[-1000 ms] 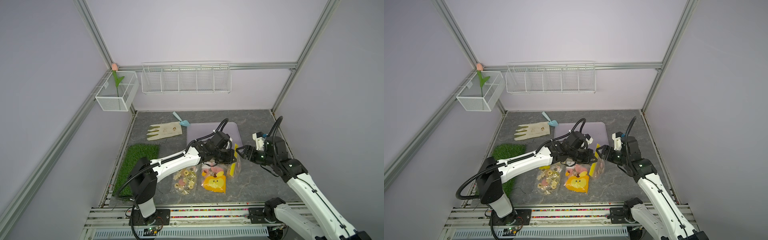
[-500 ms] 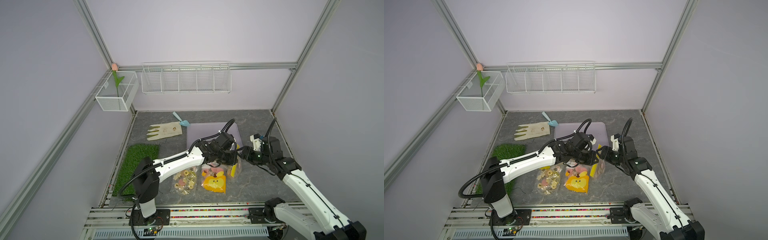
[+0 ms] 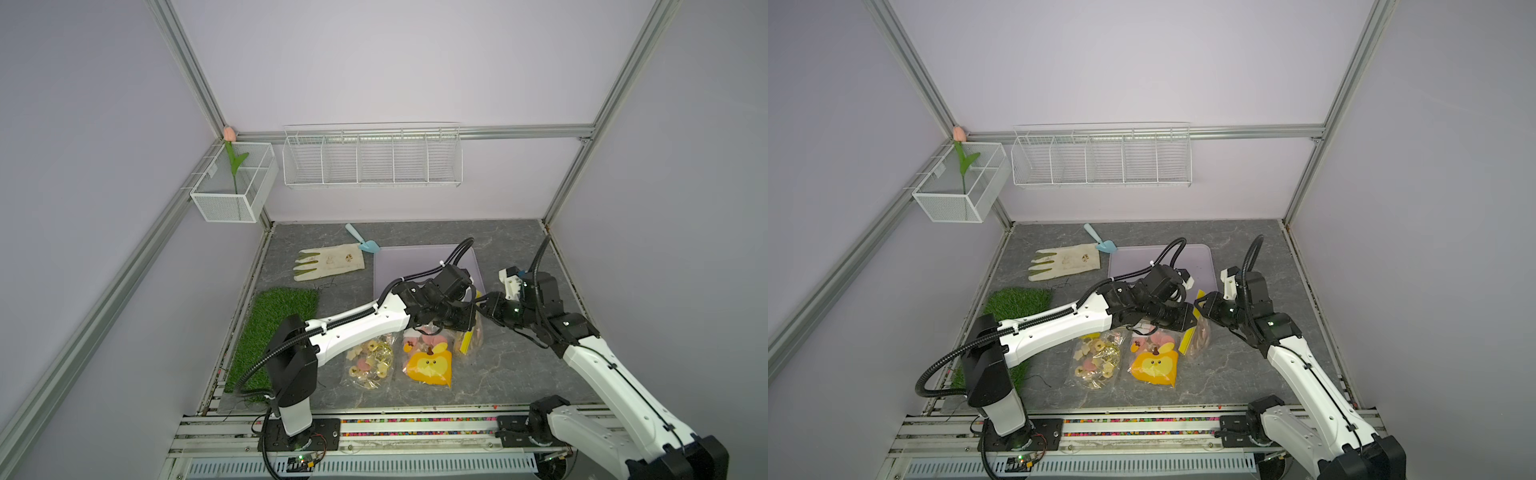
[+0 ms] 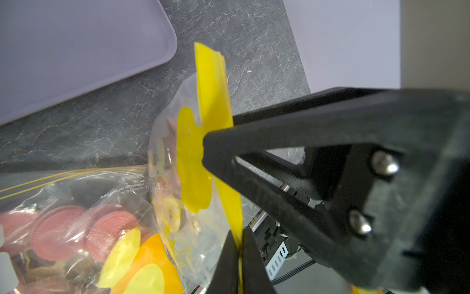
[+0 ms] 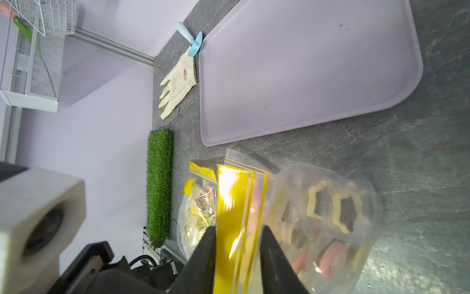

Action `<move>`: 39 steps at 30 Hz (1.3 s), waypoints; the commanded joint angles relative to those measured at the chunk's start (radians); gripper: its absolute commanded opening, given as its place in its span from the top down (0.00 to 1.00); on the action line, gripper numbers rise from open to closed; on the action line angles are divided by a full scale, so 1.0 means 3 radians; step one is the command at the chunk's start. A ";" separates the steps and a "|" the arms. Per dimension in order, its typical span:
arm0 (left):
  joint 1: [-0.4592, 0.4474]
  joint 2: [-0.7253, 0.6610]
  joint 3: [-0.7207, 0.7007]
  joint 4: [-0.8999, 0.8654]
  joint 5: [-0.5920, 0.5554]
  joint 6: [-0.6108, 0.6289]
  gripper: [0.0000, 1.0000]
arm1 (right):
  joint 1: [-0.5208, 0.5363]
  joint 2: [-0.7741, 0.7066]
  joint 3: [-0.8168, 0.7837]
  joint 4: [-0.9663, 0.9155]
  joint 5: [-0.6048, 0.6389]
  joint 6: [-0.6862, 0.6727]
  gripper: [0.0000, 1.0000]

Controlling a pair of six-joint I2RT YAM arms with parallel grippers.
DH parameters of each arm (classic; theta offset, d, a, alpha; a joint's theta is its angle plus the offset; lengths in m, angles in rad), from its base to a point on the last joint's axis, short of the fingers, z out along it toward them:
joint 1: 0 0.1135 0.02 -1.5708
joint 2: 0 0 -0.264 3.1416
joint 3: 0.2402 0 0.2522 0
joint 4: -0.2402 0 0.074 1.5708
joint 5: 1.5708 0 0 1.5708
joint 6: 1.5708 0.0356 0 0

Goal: Pour cookies out of the ziploc bag
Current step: Open the ziploc bag at the center of the board.

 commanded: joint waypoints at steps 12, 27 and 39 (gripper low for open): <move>0.0105 -0.0142 -0.0105 0.0025 0.0210 0.0143 0.61 | -0.0040 -0.0151 -0.0154 0.0208 -0.0165 -0.0275 0.93; 0.0499 -0.0551 -0.0975 0.0966 0.1156 0.0007 0.58 | -0.0085 -0.0409 -0.0398 0.0727 -0.0513 -0.0431 0.93; 0.0497 -0.0560 -0.1363 0.1684 0.1447 -0.0265 0.55 | -0.0116 -0.0369 -0.0538 0.1088 -0.0723 -0.0477 0.93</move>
